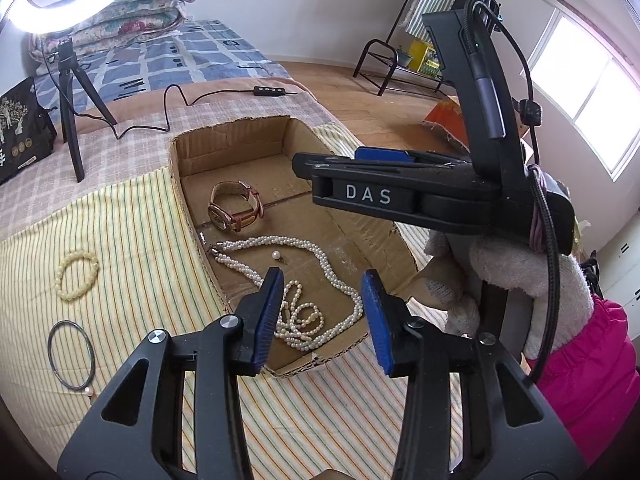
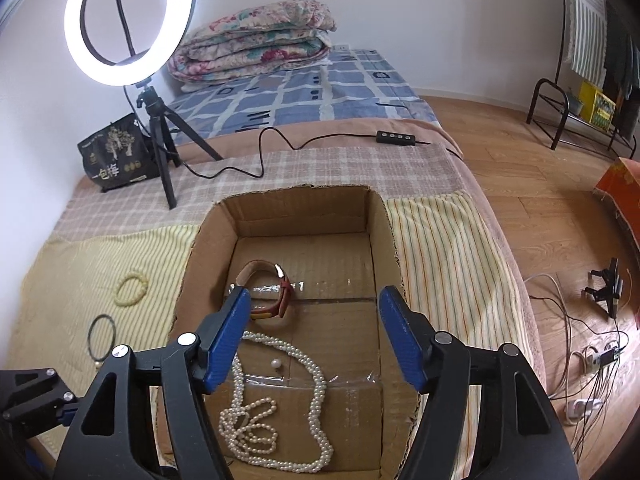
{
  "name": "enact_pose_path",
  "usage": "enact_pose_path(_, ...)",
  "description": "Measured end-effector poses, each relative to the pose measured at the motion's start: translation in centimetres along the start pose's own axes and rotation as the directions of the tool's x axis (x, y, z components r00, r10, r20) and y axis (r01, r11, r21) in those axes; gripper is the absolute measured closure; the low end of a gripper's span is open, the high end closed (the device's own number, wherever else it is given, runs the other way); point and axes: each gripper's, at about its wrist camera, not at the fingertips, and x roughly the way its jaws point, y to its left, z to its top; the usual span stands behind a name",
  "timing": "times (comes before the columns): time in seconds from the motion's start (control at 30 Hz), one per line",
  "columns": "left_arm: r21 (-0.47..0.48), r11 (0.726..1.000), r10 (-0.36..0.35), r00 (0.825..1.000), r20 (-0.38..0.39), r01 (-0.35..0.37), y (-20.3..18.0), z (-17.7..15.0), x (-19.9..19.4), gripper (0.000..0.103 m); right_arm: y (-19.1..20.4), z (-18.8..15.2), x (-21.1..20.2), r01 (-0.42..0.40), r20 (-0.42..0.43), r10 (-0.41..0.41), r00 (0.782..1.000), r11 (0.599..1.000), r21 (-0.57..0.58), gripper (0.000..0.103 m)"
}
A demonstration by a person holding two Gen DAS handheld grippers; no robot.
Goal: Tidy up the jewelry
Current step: 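Open the left tool to drop the strand while the right tool releases the pendant into the box, then move both open tools back toward the blue bangle and jade pendant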
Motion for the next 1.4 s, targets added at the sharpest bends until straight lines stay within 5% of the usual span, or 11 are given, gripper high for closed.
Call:
enact_pose_path(0.43, -0.014, 0.999, 0.034, 0.999, 0.018, -0.033, 2.0, -1.1, -2.9, 0.062, 0.2, -0.1, -2.6, 0.037, 0.035, -0.038, 0.999, 0.999, 0.014, 0.036)
enact_pose_path(0.83, -0.112, 0.985, 0.135, 0.990, 0.045, -0.130, 9.8, -1.5, -7.2, 0.062, 3.6, -1.6, -6.6, 0.000, 0.076, 0.004, 0.997, 0.999, -0.046, 0.037)
enact_pose_path(1.1, -0.213, 0.958, 0.202, 0.979, 0.022, -0.192, 16.3, -3.0, -9.1, 0.062, 9.4, -3.6, -7.8, -0.119, 0.057, 0.128, 0.990, 0.982, -0.149, 0.037)
enact_pose_path(1.4, -0.275, 0.934, 0.223, 0.974, -0.045, -0.226, 21.0, -5.4, -9.1, 0.062, 17.2, -7.4, -5.6, -0.275, -0.071, 0.266, 0.961, 0.918, -0.286, 0.037)
